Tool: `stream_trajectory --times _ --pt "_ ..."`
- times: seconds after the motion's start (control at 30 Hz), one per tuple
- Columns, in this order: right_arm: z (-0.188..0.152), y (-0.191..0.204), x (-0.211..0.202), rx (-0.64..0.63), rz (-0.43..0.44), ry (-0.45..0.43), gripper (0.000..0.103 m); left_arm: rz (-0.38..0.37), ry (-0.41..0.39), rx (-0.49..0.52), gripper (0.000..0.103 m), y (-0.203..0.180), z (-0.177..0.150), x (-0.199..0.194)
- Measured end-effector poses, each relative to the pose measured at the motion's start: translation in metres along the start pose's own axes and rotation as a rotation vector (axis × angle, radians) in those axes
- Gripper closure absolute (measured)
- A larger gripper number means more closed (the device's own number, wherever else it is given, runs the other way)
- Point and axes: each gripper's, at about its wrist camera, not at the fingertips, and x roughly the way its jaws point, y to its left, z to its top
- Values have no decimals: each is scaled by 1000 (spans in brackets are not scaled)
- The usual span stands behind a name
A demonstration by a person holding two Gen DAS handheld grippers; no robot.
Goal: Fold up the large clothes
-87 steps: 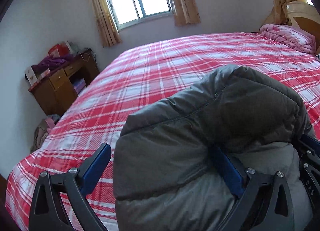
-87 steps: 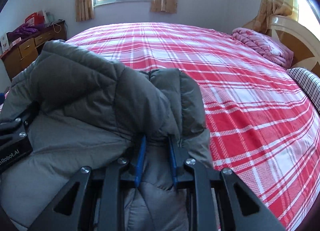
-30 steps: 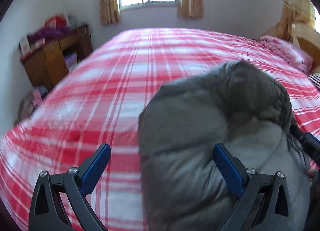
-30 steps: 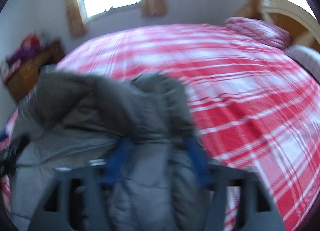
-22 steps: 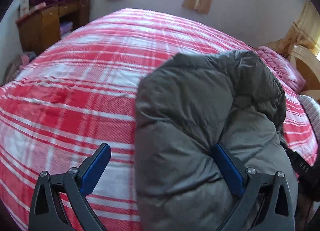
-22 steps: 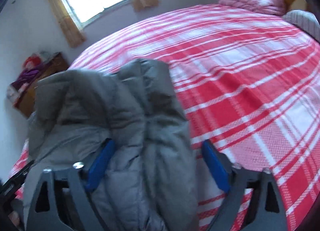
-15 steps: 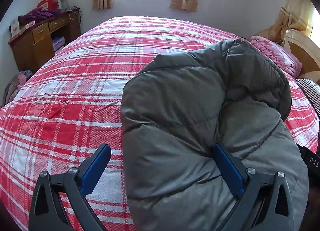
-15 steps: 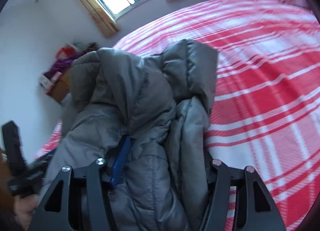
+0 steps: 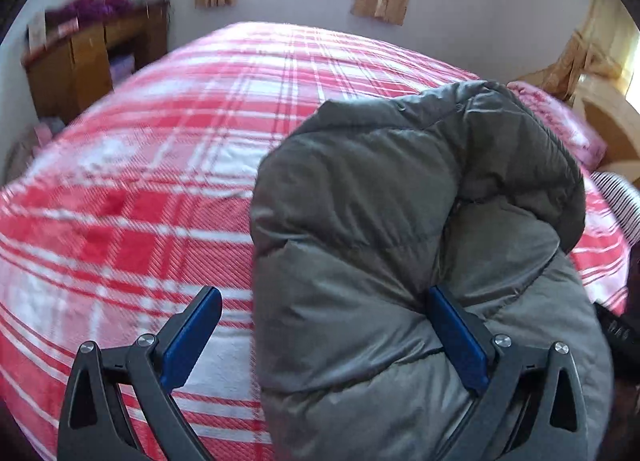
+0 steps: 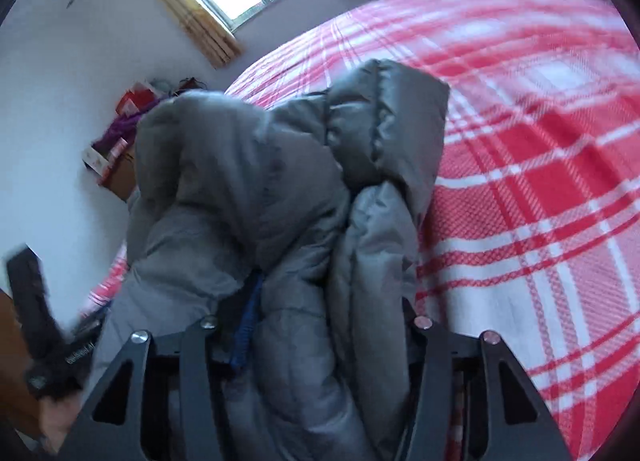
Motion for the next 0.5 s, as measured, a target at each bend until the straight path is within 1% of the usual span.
stream_trajectory --times 0.03,0.07,0.1,0.17,0.23,0.3,0.33,0.37,0.4,0.43,0.47,0.5 --pt "-1 3 -1 -15 -3 1 48 -32 5 -3 1 1 -1 0" --pt "-3 6 -1 -27 5 1 50 -66 2 0 1 0 -3 1" --pt "-6 9 -3 -26 50 -2 53 -75 -6 7 1 -1 -5 1" --pt "-12 6 -6 5 158 -7 53 -75 -15 14 1 -4 -6 3" --pt "-12 7 -2 -2 110 -2 53 -88 -7 7 1 -5 -5 5" --pt "-10 11 2 -6 100 4 52 -111 -3 13 3 -5 -4 7" --pt "-9 11 4 -1 110 11 52 -132 -8 30 11 -6 -4 6" --pt "-9 11 4 2 117 16 55 -145 -12 41 14 -9 -5 5" --pt "-9 11 3 1 118 18 63 -155 -18 53 20 -11 -6 4" --pt "-10 13 4 -2 122 23 65 -163 -22 67 26 -14 -6 3" --pt "-9 12 3 0 123 30 71 -169 -25 76 30 -17 -7 3" --pt "-9 11 3 7 127 35 75 -173 -33 83 37 -19 -7 1"
